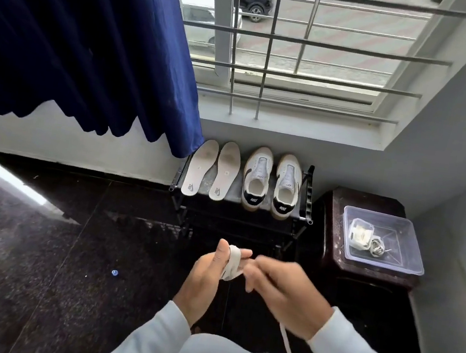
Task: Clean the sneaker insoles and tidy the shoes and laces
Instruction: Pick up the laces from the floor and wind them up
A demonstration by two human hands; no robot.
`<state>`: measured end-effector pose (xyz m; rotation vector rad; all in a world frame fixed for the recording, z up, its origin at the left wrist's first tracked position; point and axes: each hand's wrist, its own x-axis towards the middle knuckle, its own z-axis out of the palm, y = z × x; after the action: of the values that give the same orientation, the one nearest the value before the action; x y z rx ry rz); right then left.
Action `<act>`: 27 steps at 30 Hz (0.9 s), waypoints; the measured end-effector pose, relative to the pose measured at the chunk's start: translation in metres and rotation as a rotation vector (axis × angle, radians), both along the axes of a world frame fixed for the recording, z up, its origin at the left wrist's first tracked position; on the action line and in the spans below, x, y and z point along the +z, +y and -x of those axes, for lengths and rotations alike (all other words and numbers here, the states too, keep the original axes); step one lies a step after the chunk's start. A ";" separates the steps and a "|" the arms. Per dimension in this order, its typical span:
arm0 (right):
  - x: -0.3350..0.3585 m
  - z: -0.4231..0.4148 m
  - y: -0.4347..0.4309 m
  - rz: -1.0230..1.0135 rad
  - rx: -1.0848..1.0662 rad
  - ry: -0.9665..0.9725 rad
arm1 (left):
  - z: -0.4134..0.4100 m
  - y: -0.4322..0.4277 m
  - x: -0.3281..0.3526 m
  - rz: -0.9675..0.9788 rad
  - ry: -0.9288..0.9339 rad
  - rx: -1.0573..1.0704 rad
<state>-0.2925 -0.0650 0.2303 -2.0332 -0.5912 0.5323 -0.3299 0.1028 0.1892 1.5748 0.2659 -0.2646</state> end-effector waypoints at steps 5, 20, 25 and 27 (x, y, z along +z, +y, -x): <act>-0.007 -0.049 0.006 0.020 -0.072 0.080 | 0.007 -0.009 0.008 0.046 -0.021 -0.117; 0.006 -0.019 0.011 -0.015 0.067 -0.008 | -0.001 0.015 -0.008 -0.107 -0.080 -0.011; -0.008 -0.057 0.016 -0.002 -0.145 0.035 | 0.008 0.006 0.003 0.028 -0.062 -0.170; -0.026 -0.054 0.020 0.074 -0.102 0.091 | 0.007 0.006 0.010 0.125 -0.092 -0.129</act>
<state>-0.2382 -0.0451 0.2043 -2.0838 -0.4161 0.5896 -0.3367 0.1085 0.1997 1.4782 0.0744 -0.3026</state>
